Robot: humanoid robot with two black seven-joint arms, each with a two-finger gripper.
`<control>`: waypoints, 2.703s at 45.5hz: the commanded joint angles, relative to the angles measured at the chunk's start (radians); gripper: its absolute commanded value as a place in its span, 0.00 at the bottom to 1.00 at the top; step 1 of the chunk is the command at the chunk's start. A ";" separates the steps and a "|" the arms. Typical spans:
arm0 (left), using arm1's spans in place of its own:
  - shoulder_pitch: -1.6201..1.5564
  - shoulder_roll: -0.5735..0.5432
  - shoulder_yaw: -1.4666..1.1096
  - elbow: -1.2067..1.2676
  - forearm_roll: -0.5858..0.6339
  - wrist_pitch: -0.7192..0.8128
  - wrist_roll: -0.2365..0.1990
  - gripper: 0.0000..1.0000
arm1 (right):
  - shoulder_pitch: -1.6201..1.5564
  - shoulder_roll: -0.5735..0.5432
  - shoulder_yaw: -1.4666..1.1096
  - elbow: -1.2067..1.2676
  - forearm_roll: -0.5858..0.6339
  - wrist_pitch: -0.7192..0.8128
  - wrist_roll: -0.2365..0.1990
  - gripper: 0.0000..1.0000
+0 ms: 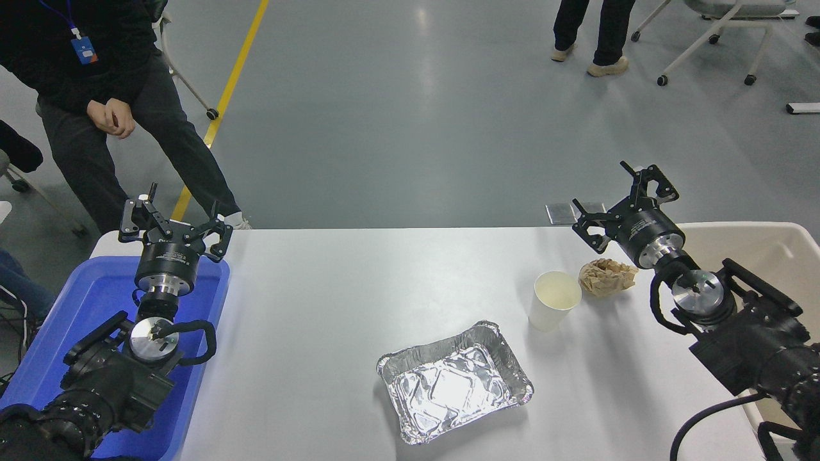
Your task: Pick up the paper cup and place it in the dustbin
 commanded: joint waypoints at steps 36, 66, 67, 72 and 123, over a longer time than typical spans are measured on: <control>-0.001 0.003 0.003 0.000 0.000 0.000 0.000 0.99 | 0.067 -0.027 -0.058 0.043 -0.143 0.001 -0.009 1.00; -0.001 0.003 0.003 0.000 -0.002 0.000 0.000 0.99 | 0.294 -0.375 -0.412 0.408 -0.339 -0.011 -0.045 1.00; -0.001 0.003 0.003 0.000 0.000 0.000 0.000 0.99 | 0.311 -0.392 -0.446 0.419 -0.344 -0.011 -0.045 1.00; -0.001 0.003 0.003 0.000 0.000 0.000 0.000 0.99 | 0.419 -0.458 -0.652 0.467 -0.380 -0.011 -0.043 1.00; -0.001 0.003 0.005 0.000 0.000 0.000 0.000 0.99 | 1.548 -0.321 -1.769 0.944 -0.566 0.314 -0.029 1.00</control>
